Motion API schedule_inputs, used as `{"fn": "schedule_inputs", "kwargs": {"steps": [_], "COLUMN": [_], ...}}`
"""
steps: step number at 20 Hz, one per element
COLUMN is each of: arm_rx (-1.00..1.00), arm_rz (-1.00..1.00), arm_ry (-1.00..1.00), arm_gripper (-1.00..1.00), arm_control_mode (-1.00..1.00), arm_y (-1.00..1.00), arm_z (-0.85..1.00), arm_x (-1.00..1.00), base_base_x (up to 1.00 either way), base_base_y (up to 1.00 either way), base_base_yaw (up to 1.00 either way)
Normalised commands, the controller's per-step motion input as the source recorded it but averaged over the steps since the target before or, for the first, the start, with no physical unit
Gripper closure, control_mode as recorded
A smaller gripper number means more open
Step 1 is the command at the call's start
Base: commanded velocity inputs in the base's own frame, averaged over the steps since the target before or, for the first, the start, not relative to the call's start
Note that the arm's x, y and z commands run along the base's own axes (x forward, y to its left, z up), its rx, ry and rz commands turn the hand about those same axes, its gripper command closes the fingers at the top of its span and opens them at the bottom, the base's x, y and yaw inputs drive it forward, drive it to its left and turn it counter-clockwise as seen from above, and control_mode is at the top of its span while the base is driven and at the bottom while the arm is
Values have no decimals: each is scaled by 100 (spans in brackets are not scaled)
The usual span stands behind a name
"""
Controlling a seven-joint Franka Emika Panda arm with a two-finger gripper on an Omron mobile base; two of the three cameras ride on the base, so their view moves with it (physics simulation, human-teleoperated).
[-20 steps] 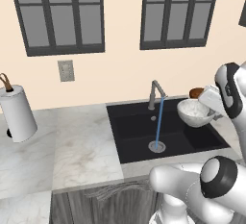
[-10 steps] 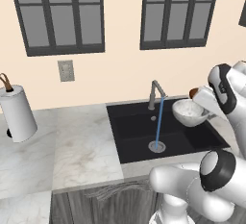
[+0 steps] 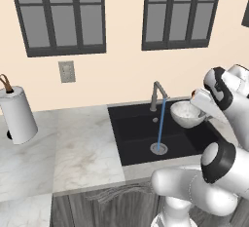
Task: Rinse each bowl for a few seconds and place them down in the sink or on the counter.
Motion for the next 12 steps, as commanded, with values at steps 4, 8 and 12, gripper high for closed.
{"fn": "schedule_inputs", "kwargs": {"steps": [4,8,12], "arm_rx": [2,3,3], "arm_rz": [1,1,1], "arm_ry": [1,1,1], "arm_gripper": [100,100,100], "arm_control_mode": [-100,-100,-100], "arm_y": [0,0,0], "arm_z": [-20,-17,-17], "arm_x": [32,32,33], "base_base_x": [0,0,0], "base_base_y": [0,0,0], "base_base_yaw": [0,0,0]}}
